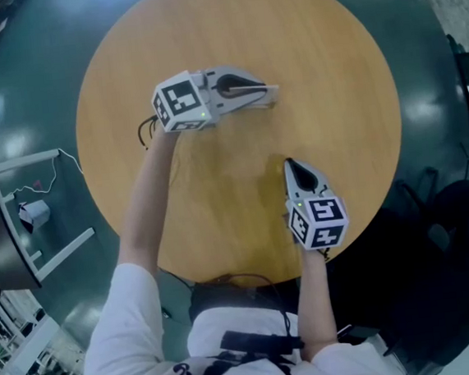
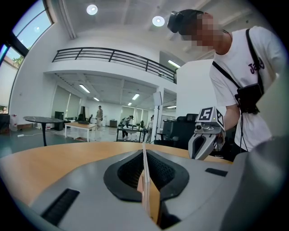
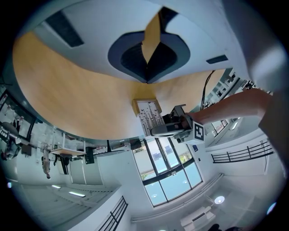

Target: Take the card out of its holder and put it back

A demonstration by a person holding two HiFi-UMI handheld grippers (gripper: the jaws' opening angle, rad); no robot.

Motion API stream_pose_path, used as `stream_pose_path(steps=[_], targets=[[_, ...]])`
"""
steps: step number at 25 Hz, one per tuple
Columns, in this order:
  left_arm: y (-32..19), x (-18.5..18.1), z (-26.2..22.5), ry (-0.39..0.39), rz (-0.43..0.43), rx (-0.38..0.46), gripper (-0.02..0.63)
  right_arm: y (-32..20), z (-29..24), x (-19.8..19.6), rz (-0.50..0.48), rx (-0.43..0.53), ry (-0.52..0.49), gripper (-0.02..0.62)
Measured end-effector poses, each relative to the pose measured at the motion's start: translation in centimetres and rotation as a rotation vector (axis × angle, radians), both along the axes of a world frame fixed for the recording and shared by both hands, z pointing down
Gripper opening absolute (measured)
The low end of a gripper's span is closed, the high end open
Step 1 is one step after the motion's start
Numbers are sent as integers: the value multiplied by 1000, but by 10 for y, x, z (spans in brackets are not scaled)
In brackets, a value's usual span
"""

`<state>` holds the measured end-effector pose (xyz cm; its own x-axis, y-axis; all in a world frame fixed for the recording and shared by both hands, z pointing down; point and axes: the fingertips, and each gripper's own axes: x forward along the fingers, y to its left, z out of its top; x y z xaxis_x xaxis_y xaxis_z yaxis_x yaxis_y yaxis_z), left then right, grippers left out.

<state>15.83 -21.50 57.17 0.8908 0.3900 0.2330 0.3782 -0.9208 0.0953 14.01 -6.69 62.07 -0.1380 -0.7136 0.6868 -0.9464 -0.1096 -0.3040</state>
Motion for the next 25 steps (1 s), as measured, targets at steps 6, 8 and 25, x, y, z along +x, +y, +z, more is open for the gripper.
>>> stream_pose_path(steps=[6,8,25], targets=[[-12,-3,-3,34,-43,-65,32,-7,-4,-13,-15,11,-7,23],[-14,-4,-3,33,-56,-65,38,-6,-6,-12,-15,13,-3,23],[-67,-41,3,-35,-345,64,272,6,-29,-12,28,50,52,23]])
